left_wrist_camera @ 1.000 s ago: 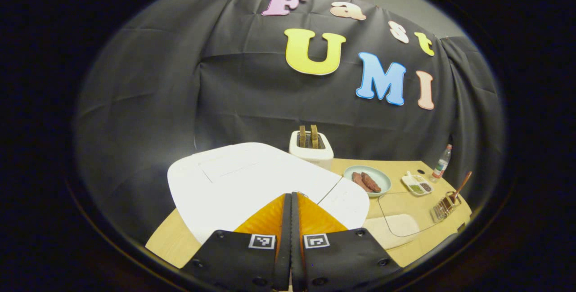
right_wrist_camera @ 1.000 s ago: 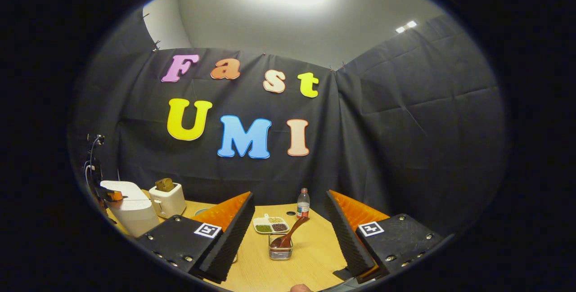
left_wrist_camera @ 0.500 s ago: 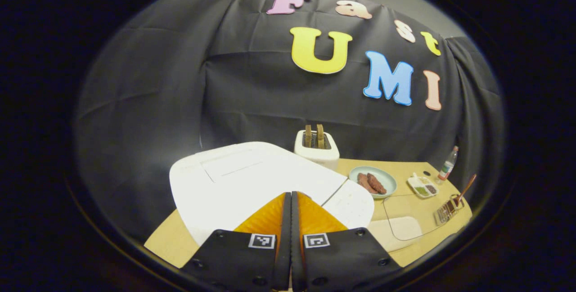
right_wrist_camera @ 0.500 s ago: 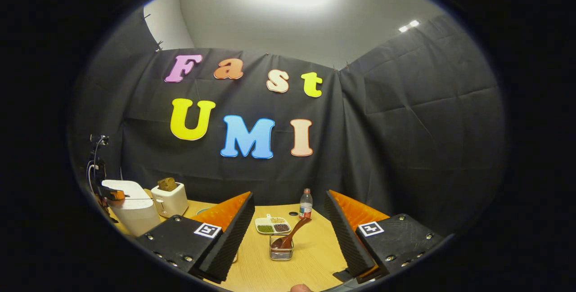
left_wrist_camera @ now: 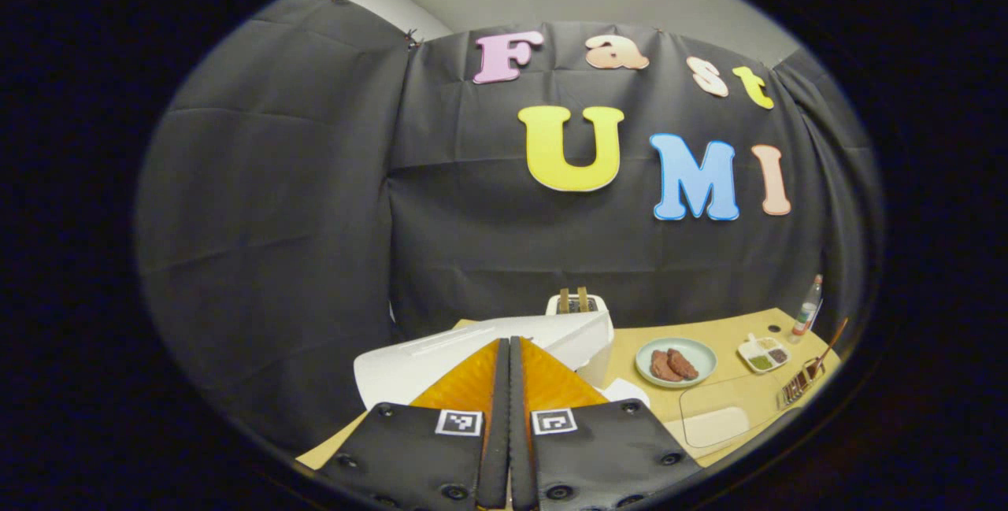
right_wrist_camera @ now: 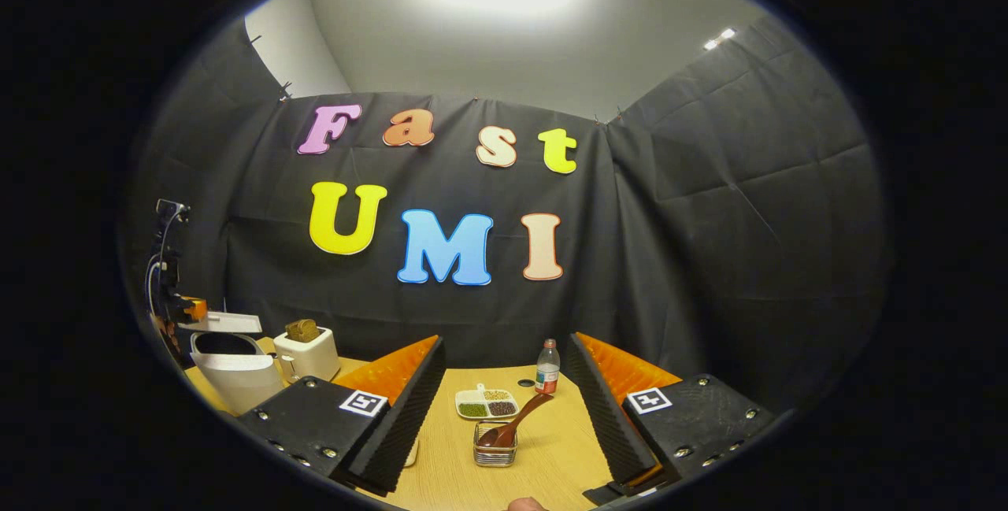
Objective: Close the left gripper, press the button to open the rice cooker; take a wooden spoon from the chopstick holder with the right hand, scoop a spoonful of rice and pour it into the rice cooker, then put the wooden spoon back into the chopstick holder.
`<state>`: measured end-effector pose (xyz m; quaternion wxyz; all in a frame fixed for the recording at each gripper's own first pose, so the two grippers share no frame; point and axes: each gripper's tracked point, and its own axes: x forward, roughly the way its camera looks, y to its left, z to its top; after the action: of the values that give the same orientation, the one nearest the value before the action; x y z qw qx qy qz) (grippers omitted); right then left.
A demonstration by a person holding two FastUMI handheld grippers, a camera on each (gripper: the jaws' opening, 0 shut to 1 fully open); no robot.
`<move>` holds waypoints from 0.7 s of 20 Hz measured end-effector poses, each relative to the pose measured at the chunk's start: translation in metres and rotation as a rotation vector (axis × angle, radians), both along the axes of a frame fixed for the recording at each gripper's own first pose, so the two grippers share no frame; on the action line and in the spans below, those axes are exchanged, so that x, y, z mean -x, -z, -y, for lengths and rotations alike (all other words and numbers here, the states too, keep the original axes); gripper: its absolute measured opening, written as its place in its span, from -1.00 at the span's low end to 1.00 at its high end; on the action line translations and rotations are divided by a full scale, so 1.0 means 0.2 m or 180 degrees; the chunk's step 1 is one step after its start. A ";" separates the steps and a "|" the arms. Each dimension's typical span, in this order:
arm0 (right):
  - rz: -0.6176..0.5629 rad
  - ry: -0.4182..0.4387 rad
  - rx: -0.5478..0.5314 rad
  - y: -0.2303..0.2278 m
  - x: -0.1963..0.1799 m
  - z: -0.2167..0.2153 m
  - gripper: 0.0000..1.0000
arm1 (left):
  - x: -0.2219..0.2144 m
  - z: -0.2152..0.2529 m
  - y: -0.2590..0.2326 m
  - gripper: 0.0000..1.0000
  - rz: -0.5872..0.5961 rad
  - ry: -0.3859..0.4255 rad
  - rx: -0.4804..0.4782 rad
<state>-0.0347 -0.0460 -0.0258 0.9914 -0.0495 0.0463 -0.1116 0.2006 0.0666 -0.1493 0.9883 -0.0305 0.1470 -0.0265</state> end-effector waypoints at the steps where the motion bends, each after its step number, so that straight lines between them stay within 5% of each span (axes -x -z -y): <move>1: 0.0003 -0.0025 -0.0023 0.00 -0.02 0.01 0.90 | 0.02 0.01 -0.06 -0.82 0.0054 -0.0017 0.0036; 6: -0.0028 -0.0169 -0.0176 0.05 -0.13 0.06 0.90 | 0.17 0.06 -0.35 -0.82 0.0411 -0.0098 -0.0006; 8: -0.0005 -0.0200 -0.0183 0.04 -0.18 0.09 0.90 | 0.25 0.12 -0.45 -0.67 0.0535 -0.0076 -0.0030; 10: 0.0029 -0.0228 -0.0241 0.04 -0.23 0.12 0.90 | 0.33 0.18 -0.54 -0.37 0.0623 -0.0023 0.0000; 13: 0.0052 -0.0245 -0.0300 0.06 -0.31 0.18 0.90 | 0.43 0.27 -0.61 0.84 0.0703 0.0055 0.0004; 14: 0.0052 -0.0243 -0.0296 0.07 -0.34 0.20 0.90 | 0.48 0.29 -0.62 0.93 0.0731 0.0062 -0.0018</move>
<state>0.0326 -0.0864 -0.0397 0.9965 -0.0042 0.0414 -0.0719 0.1047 0.0080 -0.0250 0.9984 -0.0231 0.0331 -0.0390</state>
